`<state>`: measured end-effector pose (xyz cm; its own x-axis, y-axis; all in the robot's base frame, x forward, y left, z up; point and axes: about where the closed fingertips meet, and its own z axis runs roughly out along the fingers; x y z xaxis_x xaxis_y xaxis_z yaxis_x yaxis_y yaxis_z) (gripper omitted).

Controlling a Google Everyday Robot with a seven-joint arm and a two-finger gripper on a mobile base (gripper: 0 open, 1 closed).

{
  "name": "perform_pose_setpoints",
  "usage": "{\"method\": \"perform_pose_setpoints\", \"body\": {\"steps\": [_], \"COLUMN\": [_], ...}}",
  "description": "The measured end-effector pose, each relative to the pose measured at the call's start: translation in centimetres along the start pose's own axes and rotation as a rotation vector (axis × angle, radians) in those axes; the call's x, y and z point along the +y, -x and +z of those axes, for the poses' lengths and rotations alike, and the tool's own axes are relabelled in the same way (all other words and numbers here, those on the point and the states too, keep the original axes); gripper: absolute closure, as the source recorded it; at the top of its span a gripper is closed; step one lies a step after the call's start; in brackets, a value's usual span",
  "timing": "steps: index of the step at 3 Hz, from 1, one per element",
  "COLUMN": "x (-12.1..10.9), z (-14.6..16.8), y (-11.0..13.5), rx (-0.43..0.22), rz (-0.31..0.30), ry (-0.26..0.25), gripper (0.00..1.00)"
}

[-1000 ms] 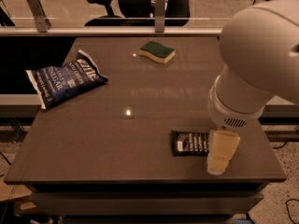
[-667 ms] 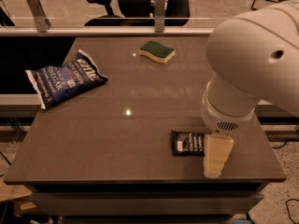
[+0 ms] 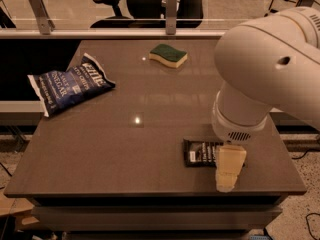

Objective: Move rxbar chocolate near sponge

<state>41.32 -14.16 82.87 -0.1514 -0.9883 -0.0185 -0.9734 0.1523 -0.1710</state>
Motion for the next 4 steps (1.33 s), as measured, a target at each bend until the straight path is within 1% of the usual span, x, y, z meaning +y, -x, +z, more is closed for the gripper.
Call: {"method": "perform_pose_setpoints", "body": {"steps": [1, 2, 4], "x": [0.0, 0.2, 1.1], "z": [0.3, 0.5, 0.2], "y": [0.1, 0.0, 0.3], "rx": [-0.001, -0.006, 0.0], "rz": [-0.005, -0.011, -0.01], "ry": [0.01, 0.022, 0.044], "gripper": [0.0, 0.19, 0.65]}}
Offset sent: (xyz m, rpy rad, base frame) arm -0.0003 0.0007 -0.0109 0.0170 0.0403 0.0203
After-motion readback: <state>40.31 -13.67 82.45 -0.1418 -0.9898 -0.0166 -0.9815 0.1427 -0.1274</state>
